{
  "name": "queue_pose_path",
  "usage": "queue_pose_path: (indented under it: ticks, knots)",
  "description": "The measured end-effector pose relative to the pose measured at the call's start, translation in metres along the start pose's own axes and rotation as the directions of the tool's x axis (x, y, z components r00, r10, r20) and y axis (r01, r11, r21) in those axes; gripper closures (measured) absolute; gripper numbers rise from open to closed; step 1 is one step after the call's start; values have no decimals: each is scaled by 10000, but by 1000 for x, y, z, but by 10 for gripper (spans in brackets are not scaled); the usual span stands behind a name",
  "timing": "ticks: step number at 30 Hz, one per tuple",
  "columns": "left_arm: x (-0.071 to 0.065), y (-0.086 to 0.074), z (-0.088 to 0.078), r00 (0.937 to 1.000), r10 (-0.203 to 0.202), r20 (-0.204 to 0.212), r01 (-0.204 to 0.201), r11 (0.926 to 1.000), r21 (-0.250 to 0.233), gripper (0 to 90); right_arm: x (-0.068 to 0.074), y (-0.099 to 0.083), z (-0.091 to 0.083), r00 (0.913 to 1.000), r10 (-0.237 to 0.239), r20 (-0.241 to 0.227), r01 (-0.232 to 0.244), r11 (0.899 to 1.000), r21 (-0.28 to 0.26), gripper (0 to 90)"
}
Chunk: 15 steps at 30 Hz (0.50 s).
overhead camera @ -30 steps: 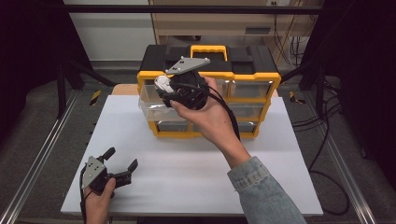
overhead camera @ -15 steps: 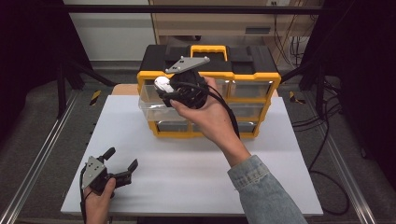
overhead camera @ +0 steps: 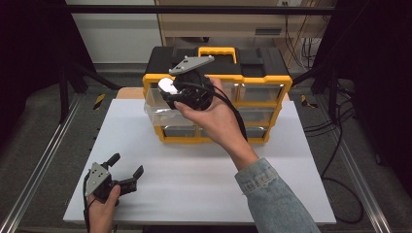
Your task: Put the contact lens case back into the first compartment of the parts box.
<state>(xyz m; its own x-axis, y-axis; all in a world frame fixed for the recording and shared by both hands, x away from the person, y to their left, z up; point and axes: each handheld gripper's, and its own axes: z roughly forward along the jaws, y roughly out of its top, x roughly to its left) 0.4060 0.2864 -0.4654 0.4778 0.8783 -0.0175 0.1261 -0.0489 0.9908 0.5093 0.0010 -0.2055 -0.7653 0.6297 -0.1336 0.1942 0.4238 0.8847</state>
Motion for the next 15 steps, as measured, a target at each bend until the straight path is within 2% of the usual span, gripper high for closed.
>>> queue_pose_path:
  ticks: [7, 15]
  knots:
    - [0, 0, 0, 10000, -35, -11, 35, 10000, -37, 23, 1, 1, -1, 9999, 120, -111, -123, 9997, -225, 457]
    - [0, 0, 0, 10000, -9, -15, 9, 10000, -35, 23, 1, 1, -3, 9998, 190, -53, -192, 9995, -250, 453]
